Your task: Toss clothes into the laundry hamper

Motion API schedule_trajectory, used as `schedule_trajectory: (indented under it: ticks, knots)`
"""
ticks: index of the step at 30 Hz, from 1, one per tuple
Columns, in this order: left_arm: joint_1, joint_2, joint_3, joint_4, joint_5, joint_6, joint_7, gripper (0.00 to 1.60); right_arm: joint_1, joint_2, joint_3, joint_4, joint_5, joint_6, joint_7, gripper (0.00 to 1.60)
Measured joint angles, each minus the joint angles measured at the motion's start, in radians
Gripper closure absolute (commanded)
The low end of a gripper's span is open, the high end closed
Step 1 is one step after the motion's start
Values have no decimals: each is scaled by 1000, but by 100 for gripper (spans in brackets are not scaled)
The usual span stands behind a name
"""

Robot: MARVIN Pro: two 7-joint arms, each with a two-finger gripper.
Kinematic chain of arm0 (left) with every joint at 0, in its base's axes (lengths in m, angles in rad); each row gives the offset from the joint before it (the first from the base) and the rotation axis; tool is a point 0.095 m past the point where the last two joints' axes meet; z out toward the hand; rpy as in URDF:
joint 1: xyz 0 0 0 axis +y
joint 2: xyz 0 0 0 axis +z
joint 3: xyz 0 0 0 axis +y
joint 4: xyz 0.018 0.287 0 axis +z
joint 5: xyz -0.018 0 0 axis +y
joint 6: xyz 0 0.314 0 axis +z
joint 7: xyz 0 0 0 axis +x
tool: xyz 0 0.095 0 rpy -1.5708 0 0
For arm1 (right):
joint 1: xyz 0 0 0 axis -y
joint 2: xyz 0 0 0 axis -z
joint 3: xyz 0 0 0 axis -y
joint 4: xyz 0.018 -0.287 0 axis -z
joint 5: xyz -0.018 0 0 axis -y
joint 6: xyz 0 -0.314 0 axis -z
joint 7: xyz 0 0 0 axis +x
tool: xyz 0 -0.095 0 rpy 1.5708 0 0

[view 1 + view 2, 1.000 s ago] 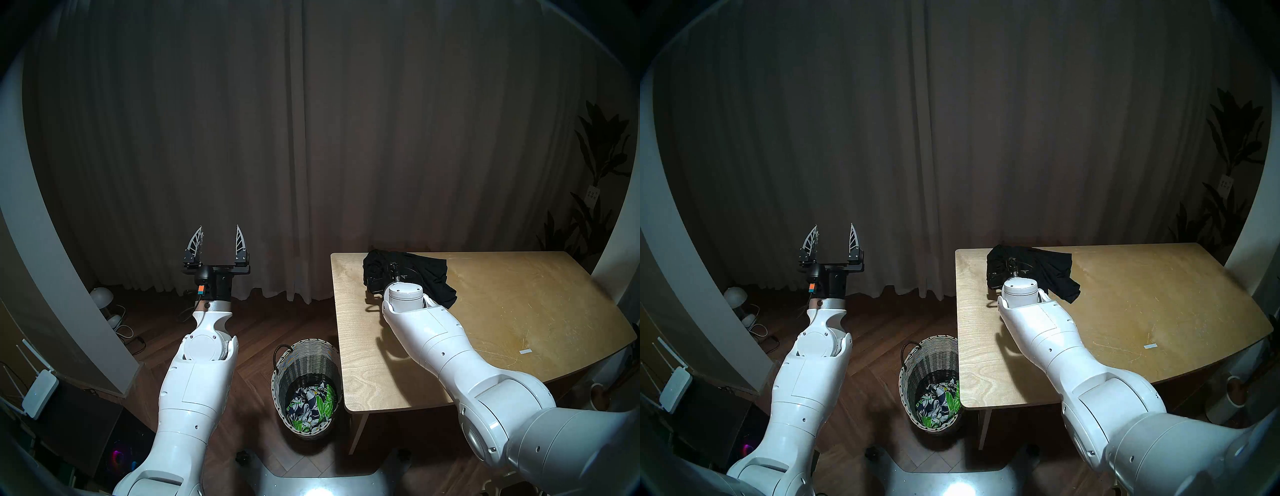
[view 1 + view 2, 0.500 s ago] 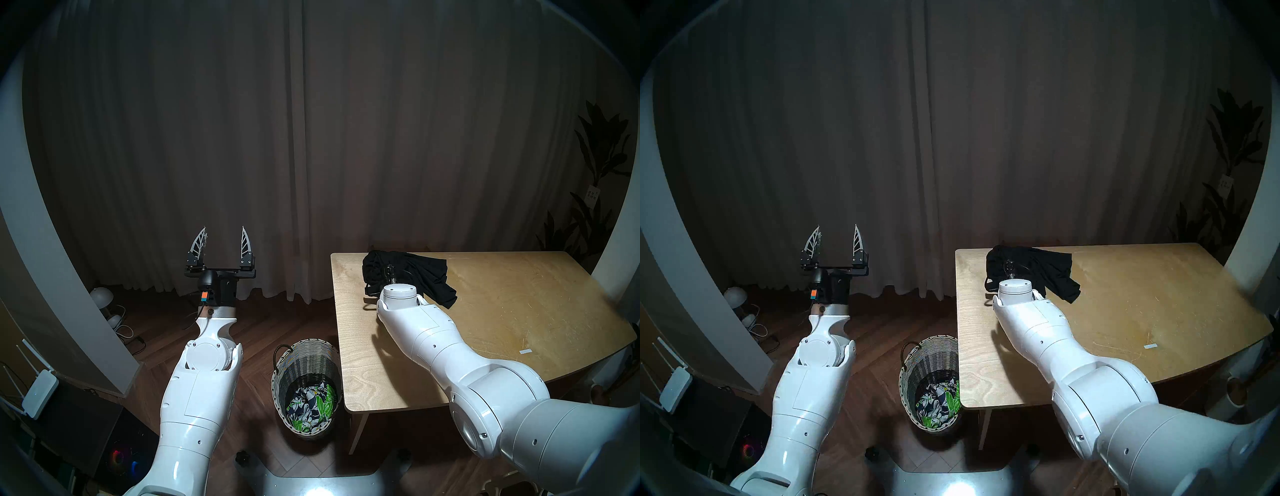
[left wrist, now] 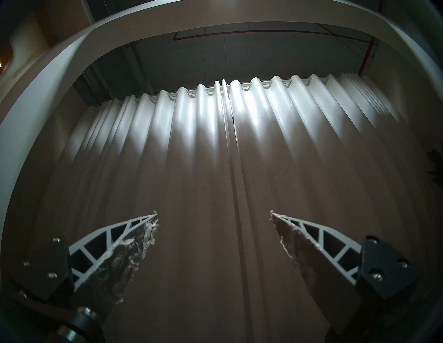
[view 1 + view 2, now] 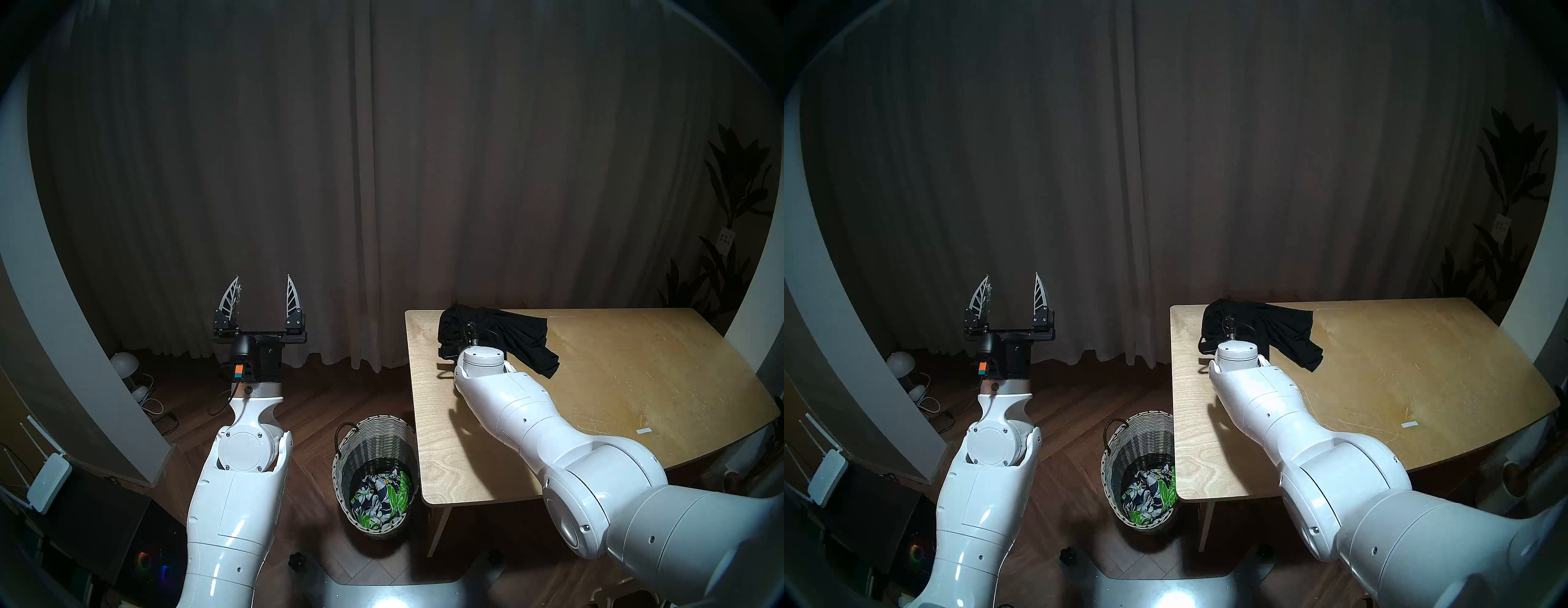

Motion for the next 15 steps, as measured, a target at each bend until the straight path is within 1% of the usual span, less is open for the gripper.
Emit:
schedule_trajectory:
  ticks: [6, 10, 15]
  knots:
    - [14, -5, 10, -29, 8, 23, 5, 0, -10, -37, -25, -58, 16, -16, 52, 160]
    - [28, -9, 17, -53, 16, 47, 11, 0, -13, -67, -44, -120, 33, -38, 100, 160]
    - [48, -13, 21, -74, 22, 71, 18, 0, -10, -89, -58, -183, 49, -65, 141, 160]
